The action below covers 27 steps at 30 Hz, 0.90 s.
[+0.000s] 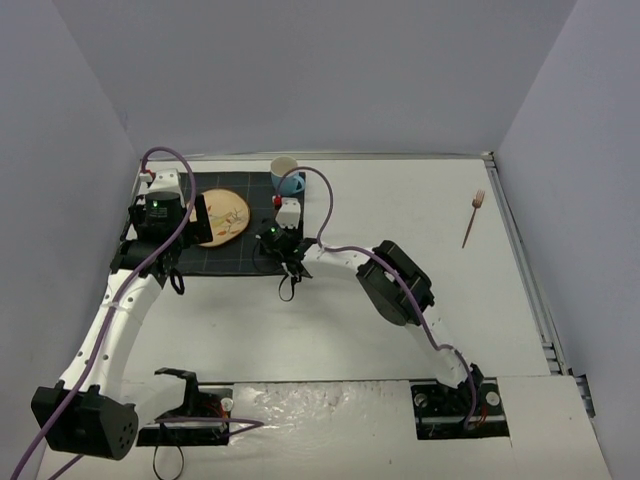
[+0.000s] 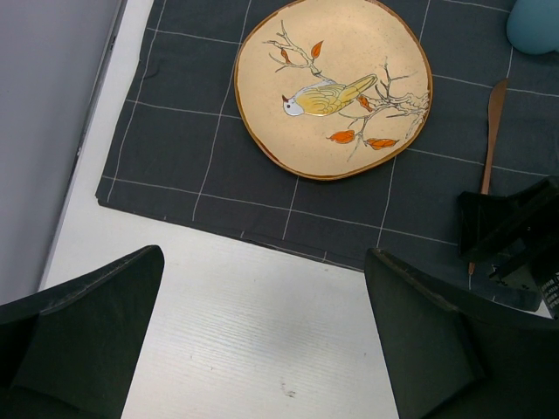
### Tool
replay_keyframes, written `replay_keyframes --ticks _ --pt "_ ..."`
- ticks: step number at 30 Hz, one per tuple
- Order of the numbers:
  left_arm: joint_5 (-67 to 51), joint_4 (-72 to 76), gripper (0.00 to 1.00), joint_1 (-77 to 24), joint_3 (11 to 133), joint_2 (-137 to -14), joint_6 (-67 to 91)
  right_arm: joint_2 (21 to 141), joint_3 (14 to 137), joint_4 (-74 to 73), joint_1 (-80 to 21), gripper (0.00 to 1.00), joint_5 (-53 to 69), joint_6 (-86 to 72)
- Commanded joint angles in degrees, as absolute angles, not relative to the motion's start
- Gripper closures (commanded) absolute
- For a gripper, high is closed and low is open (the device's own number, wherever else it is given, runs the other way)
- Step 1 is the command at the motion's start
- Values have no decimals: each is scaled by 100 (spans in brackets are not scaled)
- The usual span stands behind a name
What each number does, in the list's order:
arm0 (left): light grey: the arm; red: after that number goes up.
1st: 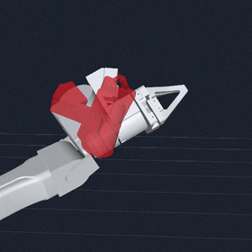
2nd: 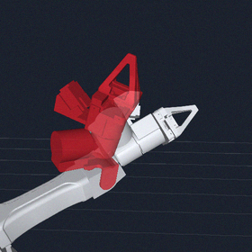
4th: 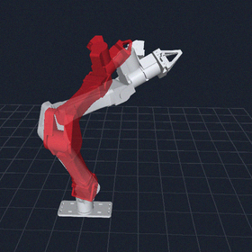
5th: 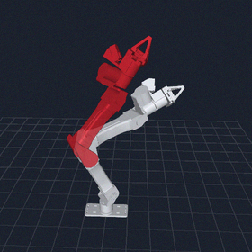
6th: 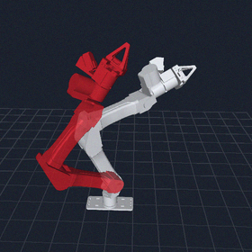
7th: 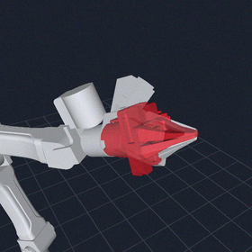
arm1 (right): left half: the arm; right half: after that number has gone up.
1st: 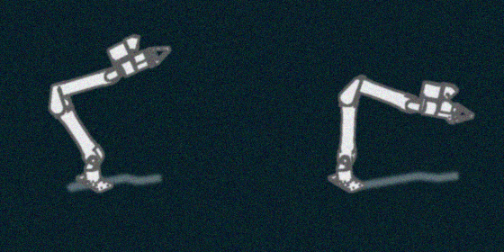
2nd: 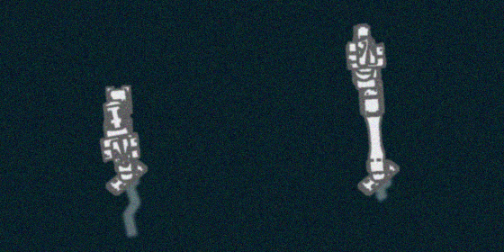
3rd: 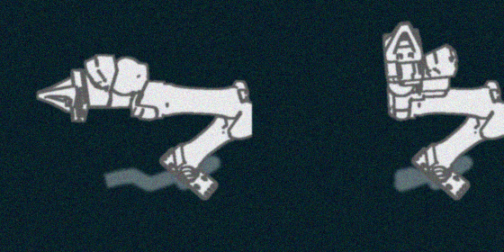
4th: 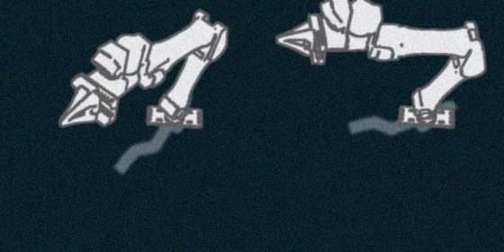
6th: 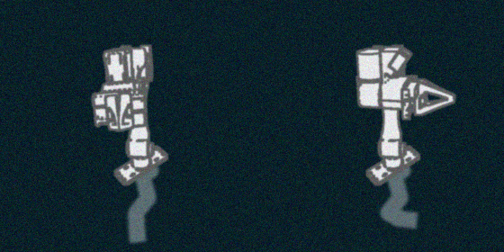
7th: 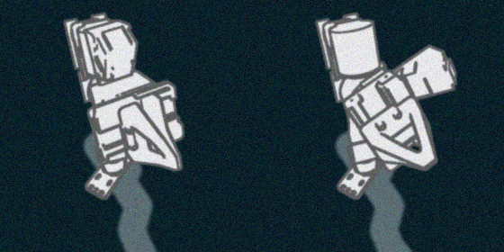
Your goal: Set the dinner table for one person
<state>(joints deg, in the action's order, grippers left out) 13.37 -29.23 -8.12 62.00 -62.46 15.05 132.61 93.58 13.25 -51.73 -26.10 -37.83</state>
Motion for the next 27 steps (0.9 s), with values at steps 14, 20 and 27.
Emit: replay_keyframes --ticks 14,20,27 --pt "1230 -2681 3 -773 6354 -6161 1539 10019 6757 1134 -3278 27 -2592 -2672" --pt "1154 -2689 3 -773 6354 -6204 1564 9588 5930 1157 -1303 28 -2240 -2443" --pt "1121 -2697 3 -773 6351 -6228 1573 9968 6062 1143 60 33 -1714 -2238"
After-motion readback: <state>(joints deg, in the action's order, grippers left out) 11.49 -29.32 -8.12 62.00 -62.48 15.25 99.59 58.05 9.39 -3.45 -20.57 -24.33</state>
